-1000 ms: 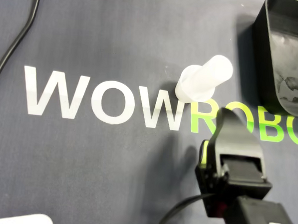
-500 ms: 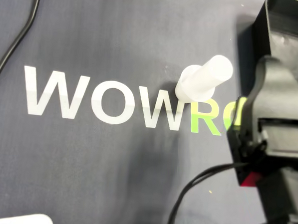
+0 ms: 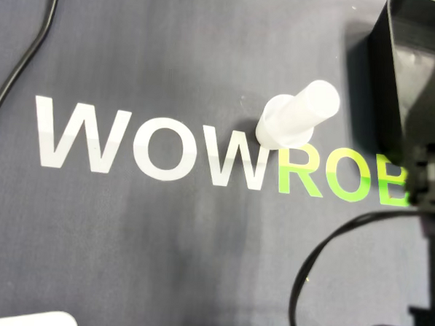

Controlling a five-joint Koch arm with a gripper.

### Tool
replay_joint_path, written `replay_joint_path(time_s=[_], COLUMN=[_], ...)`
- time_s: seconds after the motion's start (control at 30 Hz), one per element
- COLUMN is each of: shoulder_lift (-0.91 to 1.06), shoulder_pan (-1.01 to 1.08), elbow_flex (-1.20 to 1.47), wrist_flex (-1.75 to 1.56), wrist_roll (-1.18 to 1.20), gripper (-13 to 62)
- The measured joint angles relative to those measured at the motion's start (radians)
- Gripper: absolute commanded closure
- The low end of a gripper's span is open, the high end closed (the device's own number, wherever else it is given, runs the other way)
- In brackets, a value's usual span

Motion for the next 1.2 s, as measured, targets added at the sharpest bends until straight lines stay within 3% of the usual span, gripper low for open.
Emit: replay_joint_path(time_s=[0.33,0.57,1.2], shoulder_lift=[-0.284,-0.454,-0.716], shoulder_pan=[-0.04,-0.063,-0.087], elbow_flex=[0.021,0.161,0.284], wrist_flex=[-0.499,-0.749,-0.954], wrist_roll=[-0.308,-0.359,-0.445], gripper=[16.4,16.4,16.5])
